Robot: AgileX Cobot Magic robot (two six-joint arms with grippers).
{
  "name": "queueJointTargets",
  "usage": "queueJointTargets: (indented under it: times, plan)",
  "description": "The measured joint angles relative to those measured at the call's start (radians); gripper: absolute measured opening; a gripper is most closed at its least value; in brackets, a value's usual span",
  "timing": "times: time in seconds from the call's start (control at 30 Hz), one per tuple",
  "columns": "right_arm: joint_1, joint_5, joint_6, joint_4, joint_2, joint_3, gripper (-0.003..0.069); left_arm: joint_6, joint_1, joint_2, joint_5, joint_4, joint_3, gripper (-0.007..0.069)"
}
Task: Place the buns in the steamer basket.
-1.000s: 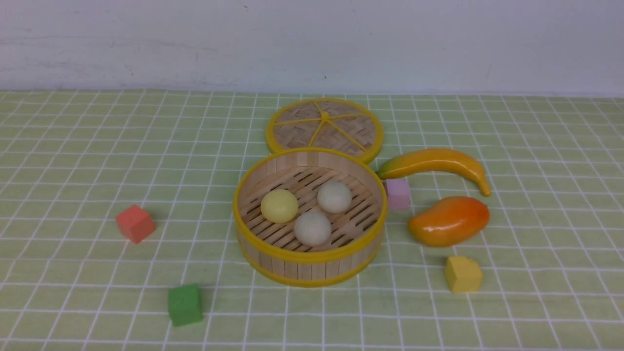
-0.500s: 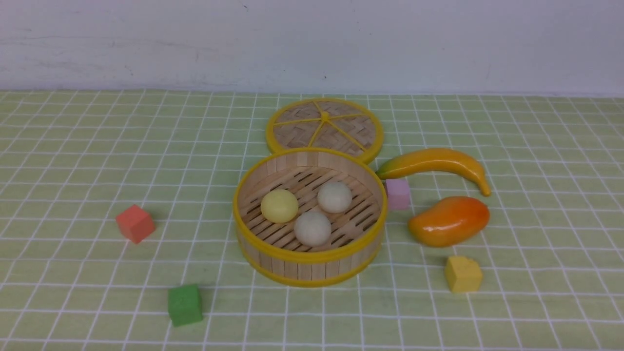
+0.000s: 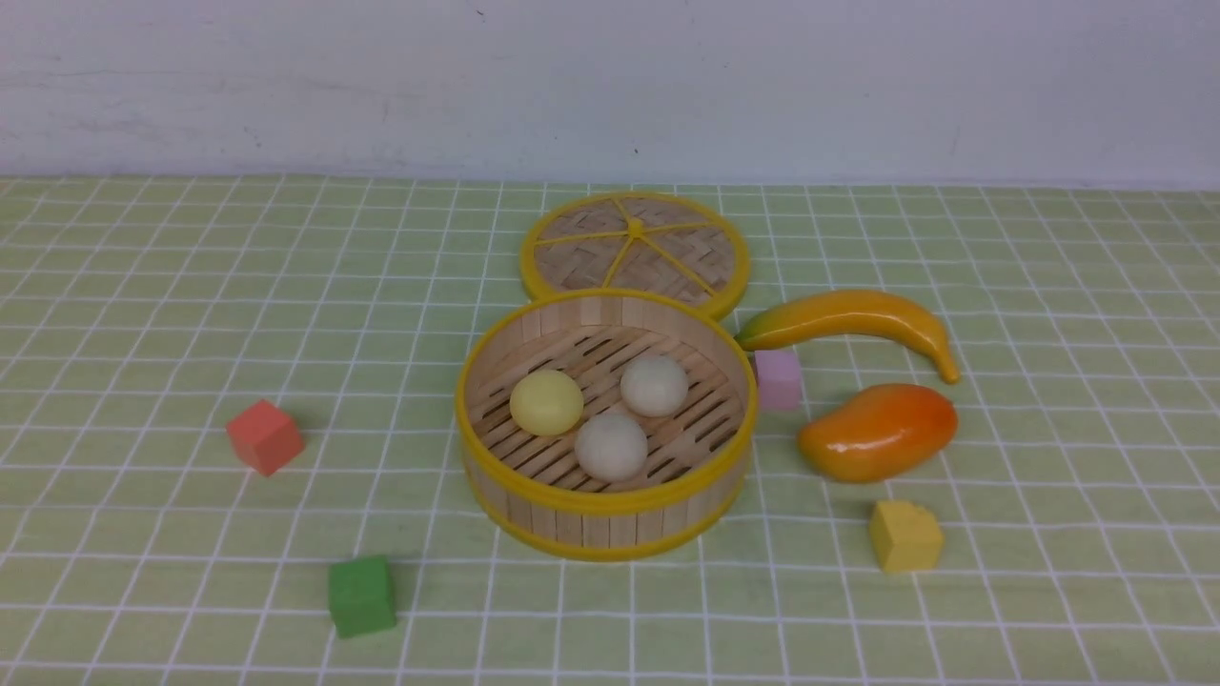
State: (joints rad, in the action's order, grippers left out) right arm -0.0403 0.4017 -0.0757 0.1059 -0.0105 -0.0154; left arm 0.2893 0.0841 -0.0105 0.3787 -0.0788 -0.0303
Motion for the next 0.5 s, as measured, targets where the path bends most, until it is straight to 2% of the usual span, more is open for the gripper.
queueJointTargets:
  times: [0.5]
  plan:
    - [0.000, 0.000, 0.000, 0.000, 0.000, 0.000, 0.0108, 0.000, 0.000, 0.000, 0.000, 0.000, 0.000, 0.0237]
